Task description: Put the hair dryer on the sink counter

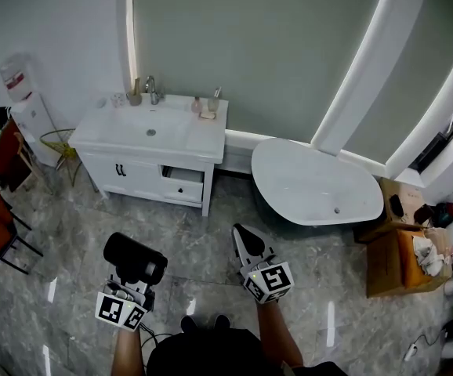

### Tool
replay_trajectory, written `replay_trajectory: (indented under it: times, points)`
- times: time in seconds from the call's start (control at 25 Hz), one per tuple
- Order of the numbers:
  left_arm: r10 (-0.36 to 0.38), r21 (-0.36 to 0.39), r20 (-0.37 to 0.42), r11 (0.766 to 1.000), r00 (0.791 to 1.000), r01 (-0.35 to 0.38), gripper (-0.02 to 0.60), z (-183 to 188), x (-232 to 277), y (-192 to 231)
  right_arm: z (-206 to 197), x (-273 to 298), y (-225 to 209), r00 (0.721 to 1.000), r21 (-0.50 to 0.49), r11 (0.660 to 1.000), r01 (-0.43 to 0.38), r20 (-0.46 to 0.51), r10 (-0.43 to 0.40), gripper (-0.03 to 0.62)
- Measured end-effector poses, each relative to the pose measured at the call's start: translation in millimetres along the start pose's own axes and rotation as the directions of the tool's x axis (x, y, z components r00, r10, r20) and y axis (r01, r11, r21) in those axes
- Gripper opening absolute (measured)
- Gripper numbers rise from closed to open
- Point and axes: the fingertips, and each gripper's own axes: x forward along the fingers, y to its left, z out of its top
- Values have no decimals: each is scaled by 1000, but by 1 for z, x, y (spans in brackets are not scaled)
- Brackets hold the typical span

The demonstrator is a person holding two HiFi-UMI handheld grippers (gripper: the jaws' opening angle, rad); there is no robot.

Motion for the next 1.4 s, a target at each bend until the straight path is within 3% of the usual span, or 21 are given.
replay_trajectory:
  times: [0.68, 1.4]
  points:
    - [-7, -17, -3, 1000, 1000, 7, 224, 2, -17, 36, -3, 14, 25, 999, 10, 999, 41, -9, -41, 29]
    - [10, -5, -2, 1000, 1000, -10, 223, -19, 78, 68, -16, 99, -46, 1000, 30, 1000, 0, -11, 0, 29]
